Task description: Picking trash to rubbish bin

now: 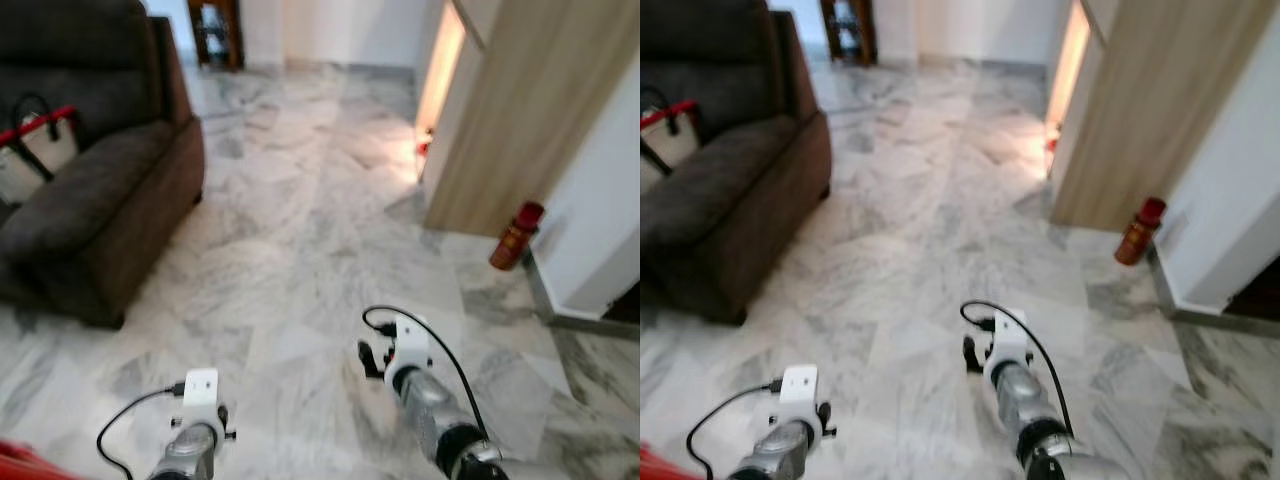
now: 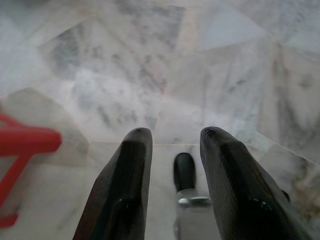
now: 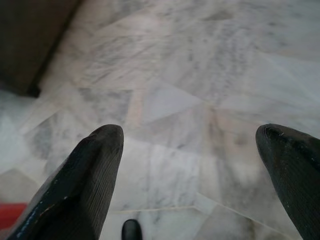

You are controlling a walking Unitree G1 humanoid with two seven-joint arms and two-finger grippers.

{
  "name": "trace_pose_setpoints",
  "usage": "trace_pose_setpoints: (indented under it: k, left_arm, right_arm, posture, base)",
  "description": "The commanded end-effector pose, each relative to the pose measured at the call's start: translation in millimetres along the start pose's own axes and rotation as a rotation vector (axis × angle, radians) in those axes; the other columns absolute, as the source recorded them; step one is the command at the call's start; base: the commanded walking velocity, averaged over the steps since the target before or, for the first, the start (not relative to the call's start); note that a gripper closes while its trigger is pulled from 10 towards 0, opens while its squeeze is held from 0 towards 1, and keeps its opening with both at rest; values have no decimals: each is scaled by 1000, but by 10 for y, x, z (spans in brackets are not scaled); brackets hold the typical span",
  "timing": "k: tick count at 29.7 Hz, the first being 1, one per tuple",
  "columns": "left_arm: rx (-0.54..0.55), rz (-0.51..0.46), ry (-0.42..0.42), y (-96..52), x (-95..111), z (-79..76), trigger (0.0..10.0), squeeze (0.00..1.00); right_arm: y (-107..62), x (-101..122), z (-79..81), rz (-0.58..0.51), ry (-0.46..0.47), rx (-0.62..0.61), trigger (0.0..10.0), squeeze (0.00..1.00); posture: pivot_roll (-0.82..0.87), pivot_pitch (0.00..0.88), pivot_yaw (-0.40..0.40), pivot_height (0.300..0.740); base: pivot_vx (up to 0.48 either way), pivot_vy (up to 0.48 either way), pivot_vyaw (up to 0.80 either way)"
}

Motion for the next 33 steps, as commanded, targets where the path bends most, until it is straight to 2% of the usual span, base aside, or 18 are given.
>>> trace_pose_setpoints:
  k: [1,16,23,26,28,30,32,33]
  left_arm:
    - [-6,16,3,-4,-35,-25,10000,0]
    - [-11,13,36,-8,-46,-10,10000,0]
    - [-6,-8,23,9,47,-21,10000,0]
    - [-9,-21,16,15,91,-42,10000,0]
    - [-8,-26,9,17,108,-41,10000,0]
    - [-16,-29,15,18,116,-47,10000,0]
    - [-26,-24,32,16,101,-65,10000,0]
    - [-28,-16,36,11,73,-76,10000,0]
  right_arm:
    - [3,21,-9,0,-14,-2,10000,0]
    - [7,30,5,1,-11,1,10000,0]
    - [12,67,-23,-2,4,-10,10000,0]
    - [18,192,-56,-44,-33,-10,10000,0]
    - [6,342,-183,-99,-64,-38,10000,0]
    - [-48,448,-470,-132,-121,-108,10000,0]
    - [-124,390,-753,-111,-116,-165,10000,0]
    - [-203,212,-961,-57,-110,-215,10000,0]
  posture:
    - [-53,0,-21,740]
    - [-61,0,-3,740]
    - [-55,0,-16,740]
    - [-53,0,-11,740]
    - [-53,0,-11,740]
    - [-97,0,-4,740]
    - [-110,0,-6,740]
    - [-120,0,-8,740]
  base:
    - [0,0,800]
    - [0,0,800]
    - [0,0,297]
    - [0,0,0]
    - [0,0,0]
    - [0,0,0]
    - [0,0,0]
    - [0,0,0]
Point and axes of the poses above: a point about 5 cm out from each wrist's last joint towards the gripper, its own y axis pointing out of the wrist towards the gripper, its own x axis along the axis of the wrist's last joint, z = x × y, the point moved 3 cm from there along y, pointing out of the wrist towards the gripper, and after that the axes turned 2 degrees about y, right-handed, at the moved point
